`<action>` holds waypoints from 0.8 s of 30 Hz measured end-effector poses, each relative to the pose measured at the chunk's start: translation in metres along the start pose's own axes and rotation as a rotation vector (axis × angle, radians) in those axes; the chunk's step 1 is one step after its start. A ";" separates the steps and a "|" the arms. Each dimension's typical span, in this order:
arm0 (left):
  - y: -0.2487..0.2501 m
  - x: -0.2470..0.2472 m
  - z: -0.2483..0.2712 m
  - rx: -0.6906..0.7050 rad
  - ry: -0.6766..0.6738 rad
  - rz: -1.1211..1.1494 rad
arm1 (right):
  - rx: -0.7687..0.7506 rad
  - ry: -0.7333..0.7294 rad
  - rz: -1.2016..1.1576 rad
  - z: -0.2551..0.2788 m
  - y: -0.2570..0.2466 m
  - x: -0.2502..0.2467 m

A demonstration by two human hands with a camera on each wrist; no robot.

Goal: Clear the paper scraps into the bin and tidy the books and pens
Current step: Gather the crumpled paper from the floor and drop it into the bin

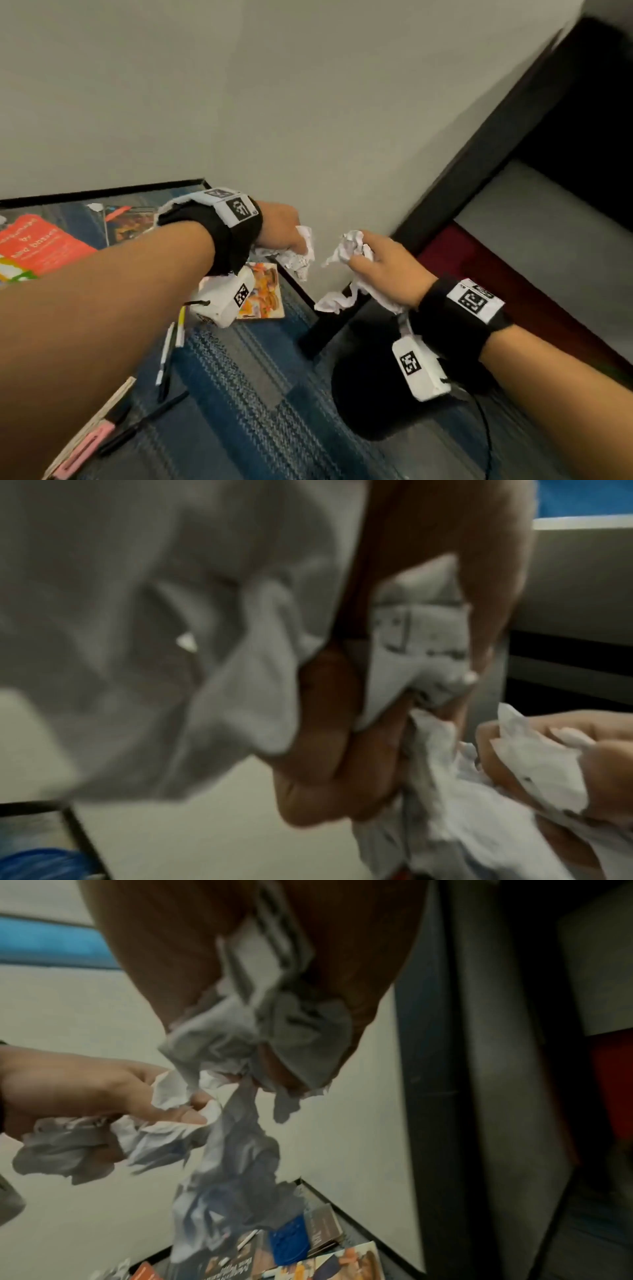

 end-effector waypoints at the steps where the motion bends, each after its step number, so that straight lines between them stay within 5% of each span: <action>1: 0.023 -0.001 -0.005 0.023 -0.043 -0.017 | 0.004 0.027 -0.026 0.015 0.014 -0.016; 6: 0.143 0.021 -0.034 0.203 -0.130 0.078 | 0.083 0.168 -0.199 0.072 0.094 -0.080; 12: 0.240 0.084 -0.072 0.128 0.146 0.185 | 0.229 0.375 -0.246 0.120 0.161 -0.089; 17: 0.276 0.121 -0.093 0.081 0.218 0.209 | 0.340 0.476 -0.300 0.126 0.204 -0.059; 20: 0.284 0.141 -0.102 0.092 0.153 0.203 | 0.426 0.419 -0.185 0.118 0.226 -0.046; 24: 0.285 0.158 -0.111 0.093 -0.060 -0.028 | 0.562 0.123 -0.012 0.107 0.240 -0.044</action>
Point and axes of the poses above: each hand's wrist, its own z-axis away from the middle knuckle, its own x-axis out of the palm, y = z × x, the point moved 1 cm from there along -z, towards the middle knuckle, and after that the axes turned 12 degrees about -z, right-handed, at the moved point
